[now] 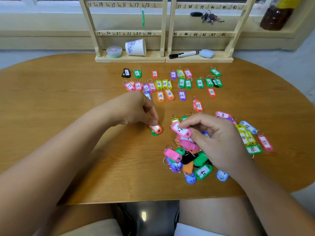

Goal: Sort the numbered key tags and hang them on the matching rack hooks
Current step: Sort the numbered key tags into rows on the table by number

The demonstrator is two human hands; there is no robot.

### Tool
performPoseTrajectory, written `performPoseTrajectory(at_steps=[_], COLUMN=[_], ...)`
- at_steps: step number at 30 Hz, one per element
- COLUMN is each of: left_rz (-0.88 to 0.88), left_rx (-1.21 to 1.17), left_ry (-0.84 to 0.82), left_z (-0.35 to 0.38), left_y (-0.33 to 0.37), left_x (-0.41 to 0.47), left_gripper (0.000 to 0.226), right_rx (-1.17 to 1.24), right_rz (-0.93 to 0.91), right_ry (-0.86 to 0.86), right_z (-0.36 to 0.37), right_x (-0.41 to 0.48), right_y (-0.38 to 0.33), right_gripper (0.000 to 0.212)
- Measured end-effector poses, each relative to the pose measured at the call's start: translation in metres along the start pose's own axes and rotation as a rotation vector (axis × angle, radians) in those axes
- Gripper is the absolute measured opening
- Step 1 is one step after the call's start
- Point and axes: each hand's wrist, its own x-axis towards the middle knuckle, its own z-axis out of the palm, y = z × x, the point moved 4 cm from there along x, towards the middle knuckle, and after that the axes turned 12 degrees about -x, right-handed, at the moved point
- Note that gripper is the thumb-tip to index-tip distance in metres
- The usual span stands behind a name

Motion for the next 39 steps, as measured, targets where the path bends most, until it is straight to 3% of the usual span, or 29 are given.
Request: performPoseTrajectory(at_steps=[4,8,17,26,39], left_rz=[0.042,0.182,0.338,0.341,0.342], left_rx=[0.001,-0.091,-0.01,0.04,0.008], left_ry=[0.045,0.208,-0.142,-0.192,-0.244], left_z=[0.002,-0.001,0.047,0.056,0.056], left_y=[0.001,0.008,0.016,0.018,0.024], left_x=[0.0,-0.014,-0.039,-0.035,-0.034], left_gripper=[0.021,0.019,0.029,0.022,0.023], right_rx=[0.069,0.195,0.257,0.242,0.107], right_rz=[0.082,0.14,0.193,0.3,0.407], right_ry=[-0.011,0.051,0.158,0.196,0.191], right_z=[-0.002,-0.006,-0.018,-0.029,-0.048], right_x=[-0.001,0.0,0.008,0.025,0.072], right_y=[-0.002,-0.002,0.008,0.024,0.051], right_gripper=[0.035,0.024,0.012,0.023,0.013])
